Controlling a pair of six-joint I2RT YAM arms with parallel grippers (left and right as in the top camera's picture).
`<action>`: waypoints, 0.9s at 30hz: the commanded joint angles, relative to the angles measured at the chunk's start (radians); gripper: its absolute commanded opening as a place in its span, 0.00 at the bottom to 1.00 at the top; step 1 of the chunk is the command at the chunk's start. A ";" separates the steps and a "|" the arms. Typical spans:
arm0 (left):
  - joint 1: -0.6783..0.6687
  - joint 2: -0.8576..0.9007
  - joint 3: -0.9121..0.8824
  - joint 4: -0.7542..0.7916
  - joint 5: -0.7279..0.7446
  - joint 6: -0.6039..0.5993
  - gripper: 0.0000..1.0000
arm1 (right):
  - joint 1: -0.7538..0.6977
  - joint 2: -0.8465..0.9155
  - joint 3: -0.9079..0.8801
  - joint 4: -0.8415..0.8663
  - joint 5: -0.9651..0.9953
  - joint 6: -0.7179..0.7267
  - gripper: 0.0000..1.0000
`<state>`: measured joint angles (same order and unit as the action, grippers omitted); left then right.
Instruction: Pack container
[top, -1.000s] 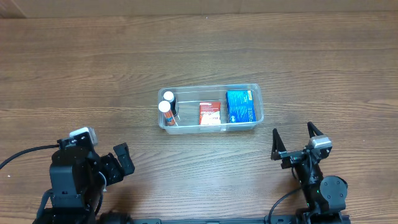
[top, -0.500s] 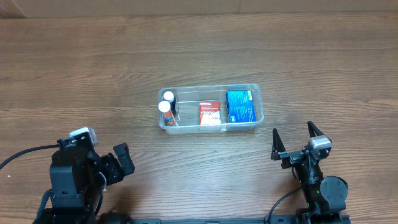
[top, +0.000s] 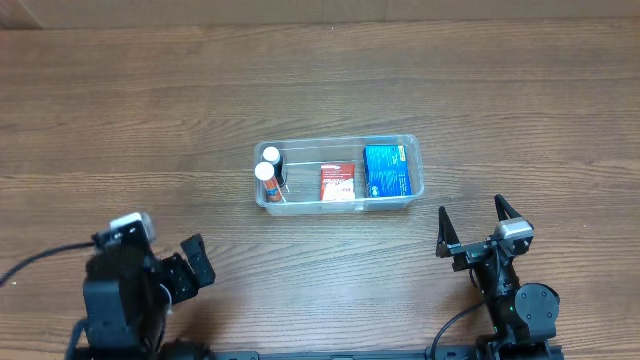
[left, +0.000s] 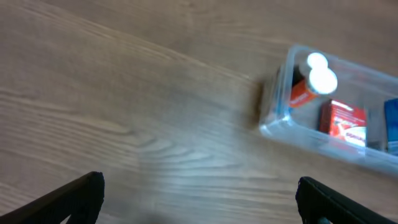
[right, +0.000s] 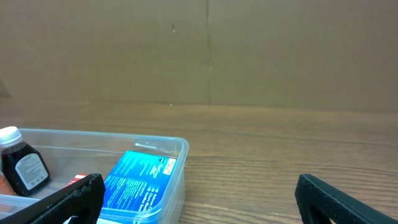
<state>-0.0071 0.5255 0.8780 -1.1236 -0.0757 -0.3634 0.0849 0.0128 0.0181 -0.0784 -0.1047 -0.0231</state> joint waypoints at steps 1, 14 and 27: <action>-0.006 -0.163 -0.194 0.127 -0.051 0.027 1.00 | -0.002 -0.010 -0.010 0.005 -0.002 -0.004 1.00; -0.006 -0.522 -0.874 1.180 0.194 0.439 1.00 | -0.002 -0.010 -0.010 0.005 -0.002 -0.004 1.00; -0.006 -0.519 -0.873 1.056 0.177 0.439 1.00 | -0.002 -0.010 -0.010 0.005 -0.002 -0.004 1.00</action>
<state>-0.0071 0.0132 0.0082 -0.0673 0.0841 0.0559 0.0849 0.0109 0.0181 -0.0784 -0.1051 -0.0261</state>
